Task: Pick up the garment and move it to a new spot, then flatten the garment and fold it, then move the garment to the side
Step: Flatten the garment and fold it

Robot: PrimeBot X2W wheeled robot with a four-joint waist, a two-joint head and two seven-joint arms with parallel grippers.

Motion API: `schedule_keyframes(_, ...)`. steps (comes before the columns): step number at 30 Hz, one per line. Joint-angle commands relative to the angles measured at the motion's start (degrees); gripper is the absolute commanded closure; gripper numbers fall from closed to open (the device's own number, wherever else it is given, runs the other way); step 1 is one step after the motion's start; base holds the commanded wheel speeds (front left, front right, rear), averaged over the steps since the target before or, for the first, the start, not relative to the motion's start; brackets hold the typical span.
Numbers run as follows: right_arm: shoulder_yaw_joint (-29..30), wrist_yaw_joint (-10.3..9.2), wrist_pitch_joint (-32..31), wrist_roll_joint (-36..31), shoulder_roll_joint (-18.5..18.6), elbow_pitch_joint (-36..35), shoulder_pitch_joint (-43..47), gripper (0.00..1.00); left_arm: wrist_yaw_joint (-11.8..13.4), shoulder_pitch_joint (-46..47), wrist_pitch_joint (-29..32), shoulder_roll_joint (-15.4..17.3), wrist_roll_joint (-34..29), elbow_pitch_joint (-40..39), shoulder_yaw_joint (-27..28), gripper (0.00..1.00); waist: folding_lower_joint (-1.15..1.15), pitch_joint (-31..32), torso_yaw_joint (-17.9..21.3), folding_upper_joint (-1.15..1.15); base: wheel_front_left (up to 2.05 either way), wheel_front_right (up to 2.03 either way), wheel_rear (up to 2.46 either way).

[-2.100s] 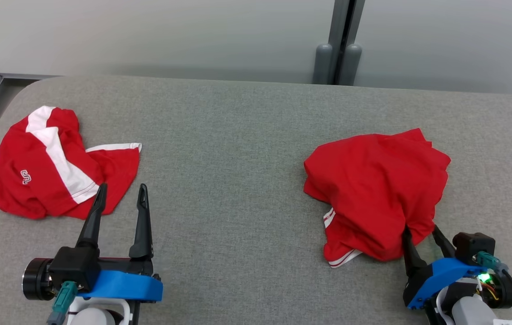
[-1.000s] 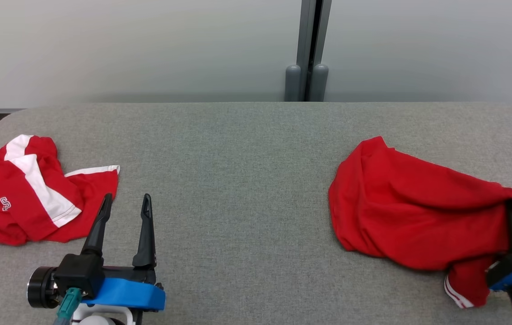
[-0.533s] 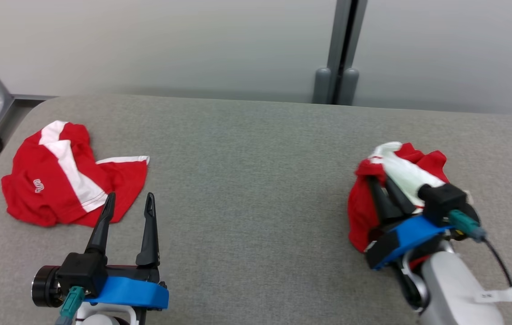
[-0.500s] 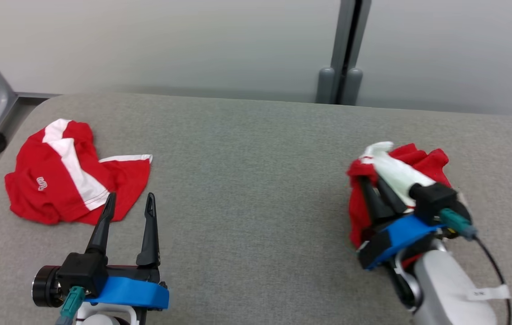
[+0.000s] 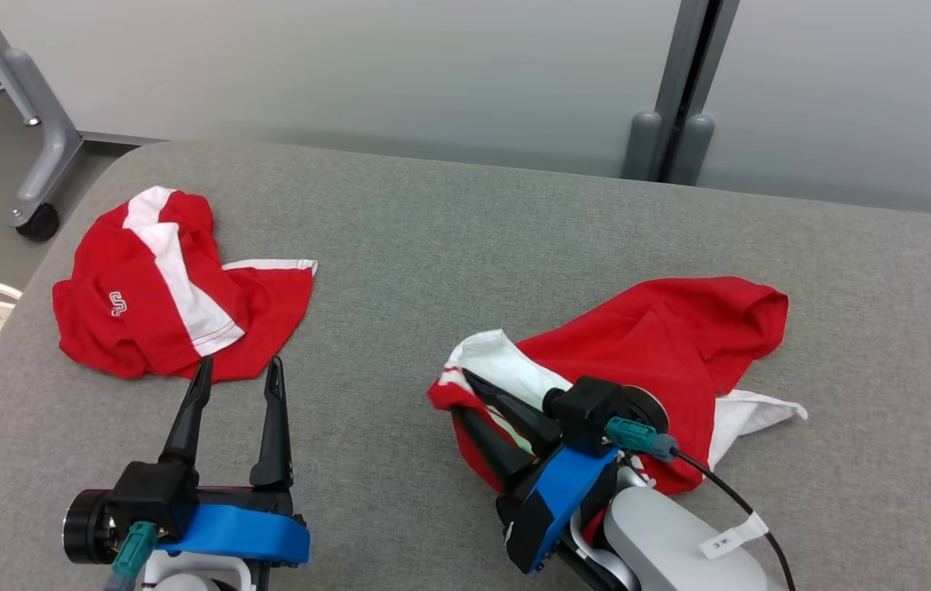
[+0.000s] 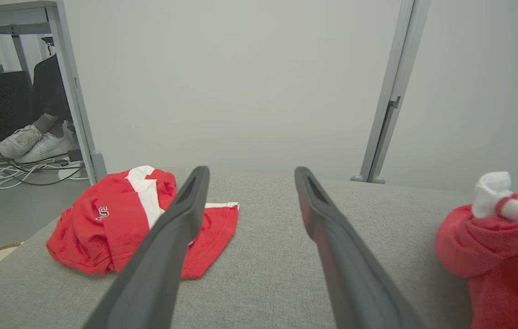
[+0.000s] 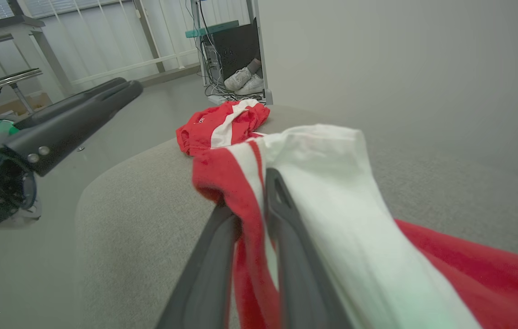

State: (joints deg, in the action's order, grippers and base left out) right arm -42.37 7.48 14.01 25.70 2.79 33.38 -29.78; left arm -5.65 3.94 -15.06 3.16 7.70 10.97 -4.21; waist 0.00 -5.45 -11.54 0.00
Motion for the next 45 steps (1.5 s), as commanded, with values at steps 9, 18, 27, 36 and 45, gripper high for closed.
schedule_keyframes(9,3.59,0.02,1.24,-0.44,0.2,2.18,-2.03,0.0,0.38,-0.15,-0.16,-0.17,-0.07,-0.21,1.02,0.0,0.0,0.68,4.07,0.0,0.0,0.0,0.0)
schedule_keyframes(18,20.73,0.03,1.2,-9.58,3.32,-6.47,5.61,0.0,0.45,-1.32,-0.16,-0.16,-0.34,-0.95,1.96,0.0,0.0,1.2,8.61,0.0,0.0,0.0,0.0)
schedule_keyframes(27,33.66,0.03,1.2,-13.47,4.93,-17.66,20.4,0.0,0.12,-2.49,-0.17,-0.19,-0.69,-1.2,2.22,0.0,0.0,2.0,9.95,0.0,0.0,0.0,0.0)
schedule_keyframes(36,36.76,0.03,1.15,-15.92,2.78,-21.63,30.03,0.0,-0.17,-2.92,-0.16,-0.17,-1.04,-1.12,2.63,0.0,0.0,2.02,9.96,0.0,0.0,0.0,0.0)
schedule_keyframes(45,32.01,0.03,-1.39,-16.09,2.09,-23.06,27.92,0.0,-0.44,-2.17,-0.16,-0.18,-1.28,-0.7,2.36,0.0,0.0,2.04,9.37,0.0,0.0,0.0,0.0)
